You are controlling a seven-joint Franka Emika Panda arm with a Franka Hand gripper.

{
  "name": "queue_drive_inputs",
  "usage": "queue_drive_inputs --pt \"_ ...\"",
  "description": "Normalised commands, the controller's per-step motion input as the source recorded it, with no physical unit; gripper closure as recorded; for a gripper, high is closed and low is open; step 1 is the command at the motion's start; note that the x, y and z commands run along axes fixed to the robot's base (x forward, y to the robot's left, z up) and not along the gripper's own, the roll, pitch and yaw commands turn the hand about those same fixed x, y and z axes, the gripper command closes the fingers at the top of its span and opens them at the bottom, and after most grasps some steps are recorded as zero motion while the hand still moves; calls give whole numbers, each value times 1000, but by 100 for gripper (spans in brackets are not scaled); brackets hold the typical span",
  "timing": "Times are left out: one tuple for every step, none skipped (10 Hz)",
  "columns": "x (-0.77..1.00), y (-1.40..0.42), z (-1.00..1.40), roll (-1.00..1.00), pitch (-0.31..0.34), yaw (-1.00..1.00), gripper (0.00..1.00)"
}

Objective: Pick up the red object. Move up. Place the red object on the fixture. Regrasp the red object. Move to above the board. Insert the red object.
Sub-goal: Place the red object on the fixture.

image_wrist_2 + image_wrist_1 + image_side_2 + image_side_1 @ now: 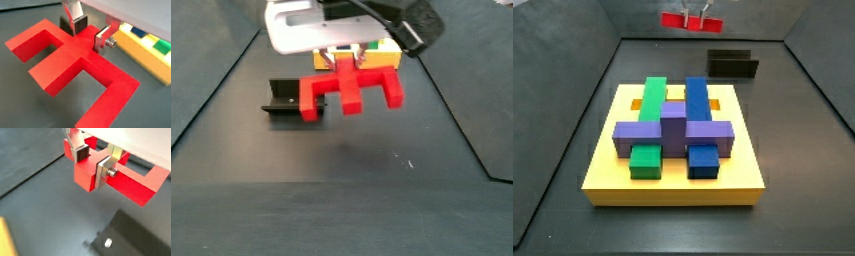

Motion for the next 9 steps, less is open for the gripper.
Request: queue_drive_inputs --pt "820 -357 137 -920 217 0 100" --pt "786 -349 151 -857 137 0 100" --pt "729 -311 163 -771 9 6 100" --pt "551 -103 17 -911 -80 54 100" --pt "560 -43 0 -960 -129 17 100" --pt "629 0 0 -980 -126 0 100" --pt "697 0 11 -983 -89 0 100" --pt "771 0 160 -871 -14 0 100" --pt "820 0 277 -851 0 -34 100"
